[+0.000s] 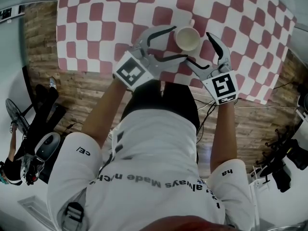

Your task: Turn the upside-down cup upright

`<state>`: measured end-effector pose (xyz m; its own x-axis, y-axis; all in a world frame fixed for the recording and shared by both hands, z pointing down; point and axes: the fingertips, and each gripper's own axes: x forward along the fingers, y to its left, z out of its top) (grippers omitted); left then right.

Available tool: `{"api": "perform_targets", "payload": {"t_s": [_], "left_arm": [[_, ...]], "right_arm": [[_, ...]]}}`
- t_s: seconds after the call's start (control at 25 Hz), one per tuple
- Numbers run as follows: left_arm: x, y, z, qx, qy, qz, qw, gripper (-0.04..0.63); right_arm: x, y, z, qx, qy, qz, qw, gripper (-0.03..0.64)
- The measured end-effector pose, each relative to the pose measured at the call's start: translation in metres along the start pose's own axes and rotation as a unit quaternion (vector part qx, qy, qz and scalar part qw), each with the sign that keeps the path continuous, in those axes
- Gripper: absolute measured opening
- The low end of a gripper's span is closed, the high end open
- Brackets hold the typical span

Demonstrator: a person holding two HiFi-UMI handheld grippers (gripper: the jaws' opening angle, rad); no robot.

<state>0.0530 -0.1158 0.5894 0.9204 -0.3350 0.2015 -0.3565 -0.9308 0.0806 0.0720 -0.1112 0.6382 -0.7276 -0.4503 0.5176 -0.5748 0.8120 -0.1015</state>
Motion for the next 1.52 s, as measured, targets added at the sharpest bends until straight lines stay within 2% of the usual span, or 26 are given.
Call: {"api": "perform_targets", "payload": {"t_s": [0.12,0.32,0.52,0.64,0.72,0.84,1.0,1.2,1.32,1.52], "left_arm": [[-0.012,-0.001,0.025,-0.005,-0.010,0.013,0.9999,0.347],[-0.033,0.006,0.073,-0.051,-0.047,0.065,0.9955,0.328],[-0.053,0.016,0.110,-0.046,-0.062,0.121,0.9896,0.321],[-0.071,0.016,0.126,-0.047,-0.059,0.155,0.9850,0.275],[-0.081,0.018,0.139,-0.052,-0.070,0.174,0.9808,0.234],[-0.097,0.015,0.164,-0.061,-0.091,0.199,0.9739,0.218],[-0.115,0.004,0.195,-0.057,-0.104,0.228,0.9663,0.218],[-0.134,-0.004,0.229,-0.058,-0.131,0.263,0.9542,0.218],[-0.143,-0.011,0.244,-0.060,-0.139,0.279,0.9481,0.218],[-0.150,-0.029,0.263,-0.063,-0.139,0.286,0.9459,0.215]], "right_arm": [[-0.022,-0.003,0.024,0.005,-0.023,-0.019,1.000,0.435],[-0.060,-0.008,0.066,0.012,-0.058,-0.055,0.997,0.368],[-0.096,-0.010,0.108,0.024,-0.099,-0.090,0.991,0.336],[-0.119,-0.005,0.129,0.030,-0.127,-0.121,0.984,0.305],[-0.135,-0.006,0.144,0.029,-0.142,-0.146,0.979,0.284],[-0.163,-0.003,0.166,0.033,-0.161,-0.172,0.971,0.244],[-0.197,0.005,0.190,0.044,-0.178,-0.200,0.963,0.230],[-0.234,0.008,0.216,0.061,-0.212,-0.252,0.942,0.224],[-0.250,0.017,0.229,0.057,-0.227,-0.257,0.938,0.213],[-0.273,0.031,0.243,0.041,-0.234,-0.272,0.932,0.204]]}}
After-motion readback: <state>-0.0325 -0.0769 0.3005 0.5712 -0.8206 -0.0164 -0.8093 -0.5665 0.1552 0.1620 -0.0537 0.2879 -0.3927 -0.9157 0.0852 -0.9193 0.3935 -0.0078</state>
